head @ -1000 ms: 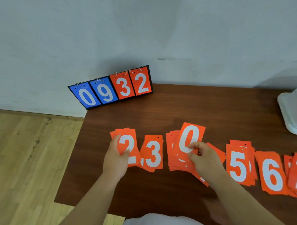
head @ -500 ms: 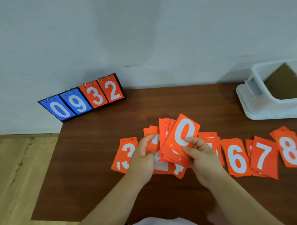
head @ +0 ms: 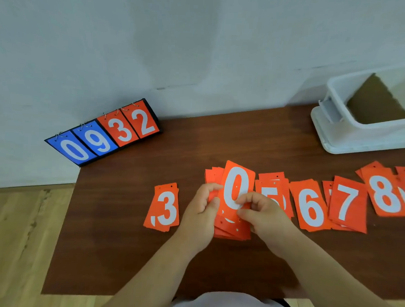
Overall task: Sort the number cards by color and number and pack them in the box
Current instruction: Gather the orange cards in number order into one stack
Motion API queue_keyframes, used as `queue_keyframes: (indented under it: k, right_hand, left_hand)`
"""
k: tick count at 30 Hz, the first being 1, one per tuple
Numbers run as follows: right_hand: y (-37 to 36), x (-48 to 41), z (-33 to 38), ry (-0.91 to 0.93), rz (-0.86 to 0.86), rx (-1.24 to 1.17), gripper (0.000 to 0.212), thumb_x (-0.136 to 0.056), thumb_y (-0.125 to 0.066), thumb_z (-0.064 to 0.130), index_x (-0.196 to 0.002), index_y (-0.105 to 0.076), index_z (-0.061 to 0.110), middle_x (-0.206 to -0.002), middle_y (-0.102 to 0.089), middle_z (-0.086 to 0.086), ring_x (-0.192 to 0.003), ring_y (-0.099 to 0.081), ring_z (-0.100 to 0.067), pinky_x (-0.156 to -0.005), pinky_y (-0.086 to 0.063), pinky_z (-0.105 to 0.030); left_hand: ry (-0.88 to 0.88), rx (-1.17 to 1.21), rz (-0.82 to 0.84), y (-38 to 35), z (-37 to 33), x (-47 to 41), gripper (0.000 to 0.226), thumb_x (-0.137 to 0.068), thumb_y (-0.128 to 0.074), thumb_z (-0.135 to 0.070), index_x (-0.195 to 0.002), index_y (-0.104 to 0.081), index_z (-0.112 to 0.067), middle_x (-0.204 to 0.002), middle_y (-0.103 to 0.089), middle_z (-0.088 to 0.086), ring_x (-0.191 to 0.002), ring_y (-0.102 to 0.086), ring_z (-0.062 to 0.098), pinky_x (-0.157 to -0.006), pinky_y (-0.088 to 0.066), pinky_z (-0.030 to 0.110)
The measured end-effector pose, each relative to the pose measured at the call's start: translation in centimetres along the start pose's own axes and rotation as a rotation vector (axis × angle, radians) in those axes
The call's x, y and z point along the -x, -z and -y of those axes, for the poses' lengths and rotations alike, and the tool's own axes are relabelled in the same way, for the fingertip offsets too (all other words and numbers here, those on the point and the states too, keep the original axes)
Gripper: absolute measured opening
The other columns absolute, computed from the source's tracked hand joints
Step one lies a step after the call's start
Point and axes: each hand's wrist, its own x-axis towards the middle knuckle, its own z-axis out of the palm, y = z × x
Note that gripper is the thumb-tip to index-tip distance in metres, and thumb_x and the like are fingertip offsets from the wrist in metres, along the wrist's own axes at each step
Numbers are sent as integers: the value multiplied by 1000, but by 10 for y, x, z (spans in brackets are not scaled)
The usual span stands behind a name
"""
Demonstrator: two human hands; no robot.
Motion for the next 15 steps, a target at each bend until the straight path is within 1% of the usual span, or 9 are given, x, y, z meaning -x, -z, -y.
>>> queue_keyframes:
  k: [1, 3, 5, 6, 8, 9, 10, 13, 15]
  right_hand:
    - [-1, -1, -1, 11, 4, 11, 27, -93, -68, 8, -93, -74, 34, -104, -72, -4, -95, -68, -25, -80, -56, -37]
    - [-6, -3, -2, 33, -31, 74, 25, -93, -68, 7, -93, -73, 32, -103, -71, 3, -94, -66, -16, -82, -57, -34]
    - [-10, -6, -3, 23, -95, 168, 23, -94, -67, 8, -95, -70, 30, -104, -67, 11, -96, -63, -10, -86, -58, -34]
    - [-13, -8, -4, 18, -124, 192, 22, -94, -67, 8, -96, -69, 30, -106, -64, 15, -97, -62, -9, -86, -57, -33]
    - [-18, -11, -7, 12, -160, 223, 23, -94, -66, 8, -95, -67, 31, -107, -62, 15, -95, -59, -7, -82, -53, -27]
    - [-21, -11, -10, 12, -176, 236, 24, -94, -66, 8, -94, -67, 31, -106, -62, 14, -93, -58, -6, -78, -51, -23]
    - [-23, -11, -12, 4, -188, 251, 23, -94, -66, 8, -95, -67, 31, -105, -62, 14, -92, -58, -7, -75, -48, -21]
    - [-31, -8, -22, -57, -201, 288, 21, -95, -65, 11, -97, -67, 32, -107, -61, 16, -96, -58, -8, -76, -48, -23]
    - [-35, -7, -26, -86, -231, 281, 22, -94, -66, 10, -94, -67, 32, -109, -63, 12, -96, -59, -8, -70, -46, -20]
  left_hand:
    - [18, -2, 18, 4, 2, 0, 29, -108, -44, -26, -122, -52, -50, -120, -56, -25, -105, -59, -2, -83, -51, 16]
    - [60, -58, 18, 13, 12, -3, 31, -106, -49, -31, -129, -47, -52, -119, -58, -20, -105, -60, 2, -81, -50, 16]
    - [127, -185, -52, 26, 30, -9, 43, -102, -56, -37, -142, -41, -45, -118, -60, -12, -105, -59, 5, -79, -46, 15]
    - [186, -254, -114, 35, 43, -14, 52, -99, -61, -40, -147, -39, -40, -124, -59, -8, -108, -58, 7, -82, -47, 19]
    - [336, -423, -243, 53, 74, -25, 74, -89, -69, -53, -151, -33, -33, -140, -49, 2, -124, -52, 22, -97, -51, 36]
    - [419, -517, -288, 61, 88, -32, 87, -82, -73, -61, -151, -30, -32, -142, -45, 6, -128, -49, 29, -101, -50, 45]
    - [501, -587, -306, 68, 100, -38, 99, -74, -75, -68, -152, -26, -32, -143, -41, 9, -129, -46, 34, -103, -48, 49]
    - [656, -648, -272, 75, 123, -55, 125, -63, -78, -75, -155, -5, -35, -154, -24, 13, -139, -34, 38, -110, -40, 52]
    - [660, -679, -255, 73, 131, -62, 130, -63, -81, -71, -156, 3, -36, -156, -19, 15, -140, -30, 39, -112, -37, 52]
